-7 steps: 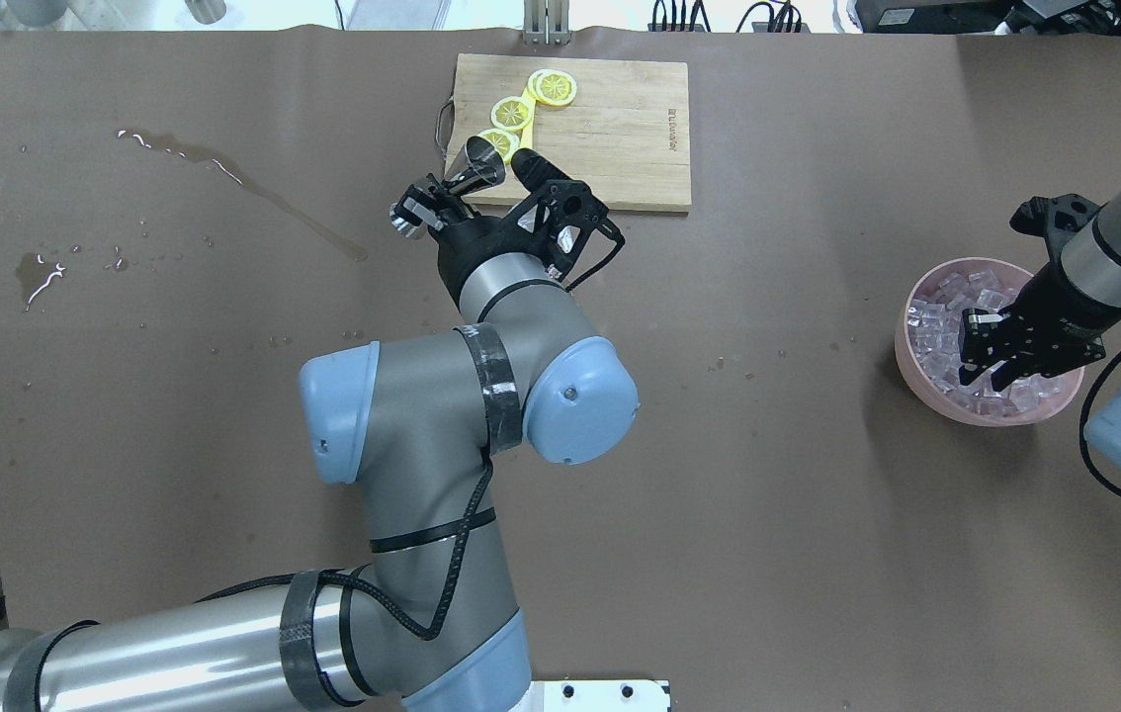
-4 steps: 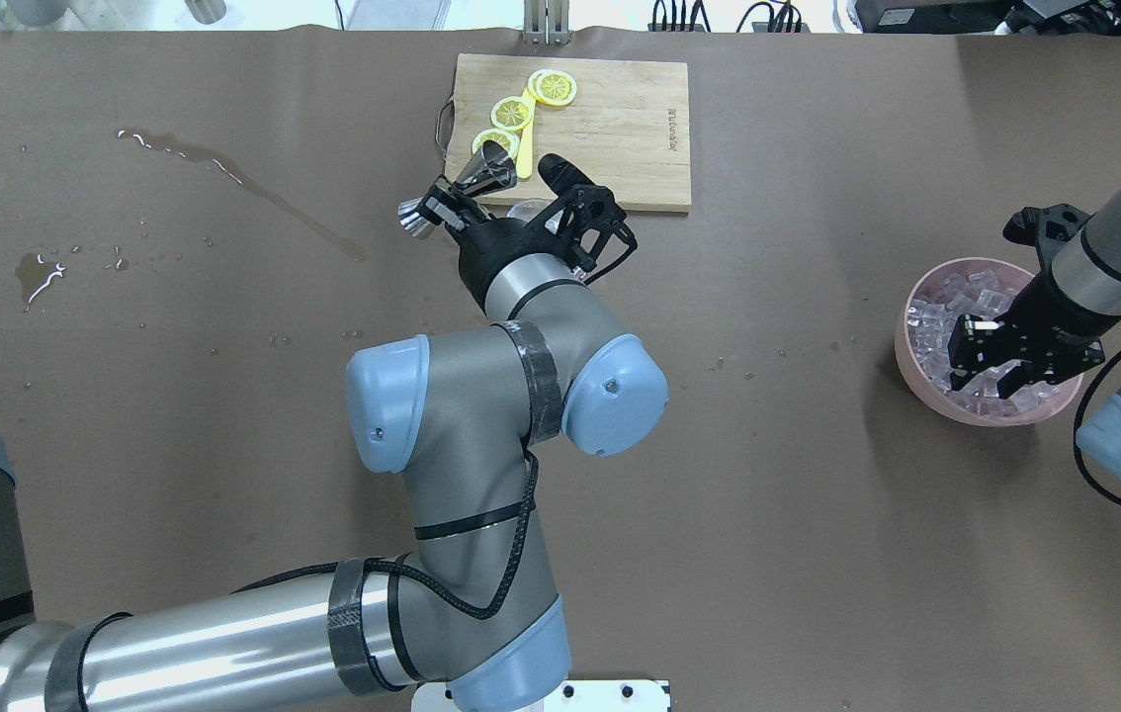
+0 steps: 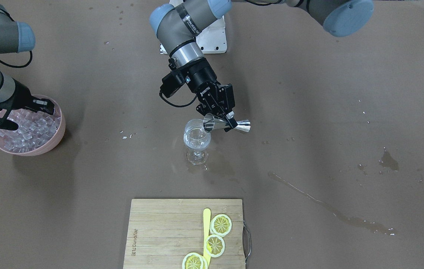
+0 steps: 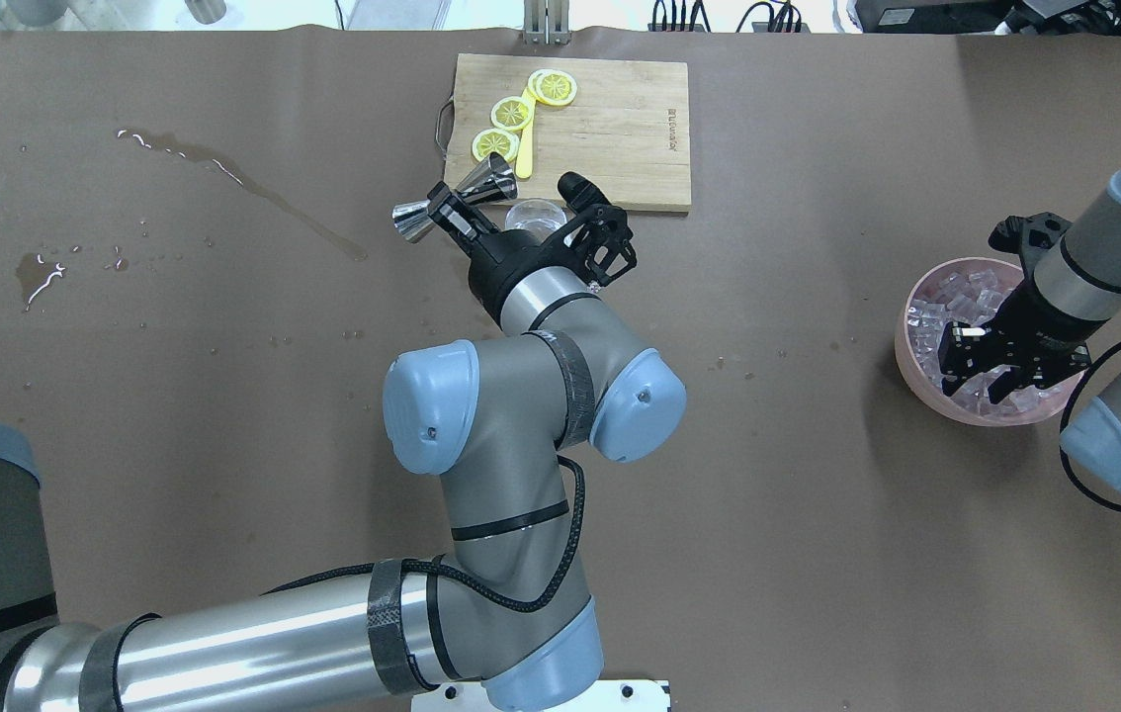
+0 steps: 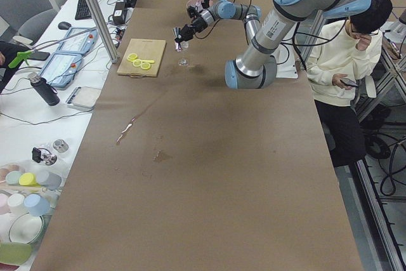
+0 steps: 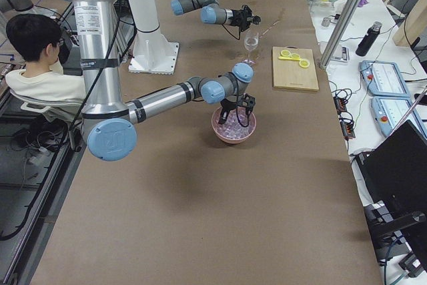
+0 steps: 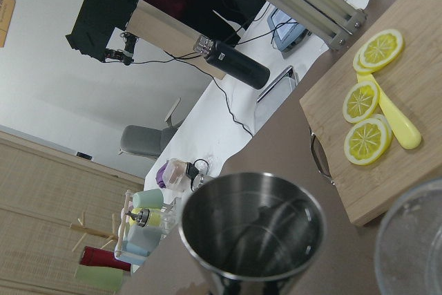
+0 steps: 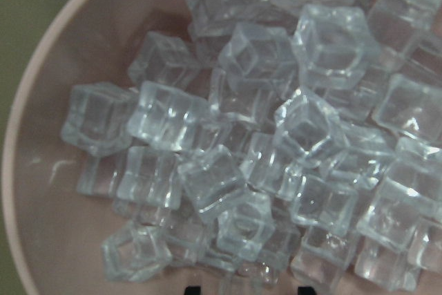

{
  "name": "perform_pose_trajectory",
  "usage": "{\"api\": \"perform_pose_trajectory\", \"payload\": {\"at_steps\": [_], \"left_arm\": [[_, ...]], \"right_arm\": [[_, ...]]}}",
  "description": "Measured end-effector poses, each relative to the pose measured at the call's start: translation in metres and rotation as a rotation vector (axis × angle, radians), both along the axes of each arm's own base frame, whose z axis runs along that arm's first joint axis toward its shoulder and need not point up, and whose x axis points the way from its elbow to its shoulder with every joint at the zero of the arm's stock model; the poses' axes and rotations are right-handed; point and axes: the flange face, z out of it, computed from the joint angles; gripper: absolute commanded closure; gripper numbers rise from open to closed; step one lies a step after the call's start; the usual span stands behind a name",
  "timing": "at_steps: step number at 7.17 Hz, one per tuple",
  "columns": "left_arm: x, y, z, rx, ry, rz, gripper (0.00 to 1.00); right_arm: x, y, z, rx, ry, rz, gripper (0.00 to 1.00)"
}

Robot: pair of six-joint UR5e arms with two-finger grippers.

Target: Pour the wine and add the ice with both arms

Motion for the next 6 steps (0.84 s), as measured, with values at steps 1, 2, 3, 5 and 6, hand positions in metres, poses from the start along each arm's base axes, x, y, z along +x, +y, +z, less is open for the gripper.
{"api": "perform_pose_trajectory", "payload": {"at_steps": [1, 2, 3, 5, 6], "left_arm": [[-0.001, 0.001, -0.002, -0.007, -0.037, 0.0, 1.0], [-0.002, 0.002, -0.006, -0.015, -0.065, 0.001, 1.0], [-0.001, 0.003, -0.009, -0.021, -0.085, 0.003, 1.0], [0.006, 0.003, -0.008, -0.015, -0.127, 0.004, 1.0], [0.009, 0.003, -0.005, -0.013, -0.148, 0.005, 1.0]], "right_arm": [[-0.001, -0.001, 0.001, 0.0, 0.002, -0.001, 0.5], [-0.002, -0.001, 0.002, -0.001, 0.003, -0.002, 0.51], [-0.003, -0.002, 0.003, -0.002, 0.004, -0.002, 0.51], [-0.005, -0.005, 0.004, -0.005, 0.007, -0.003, 0.49], [-0.006, -0.006, 0.005, -0.006, 0.008, -0.003, 0.46]]}}
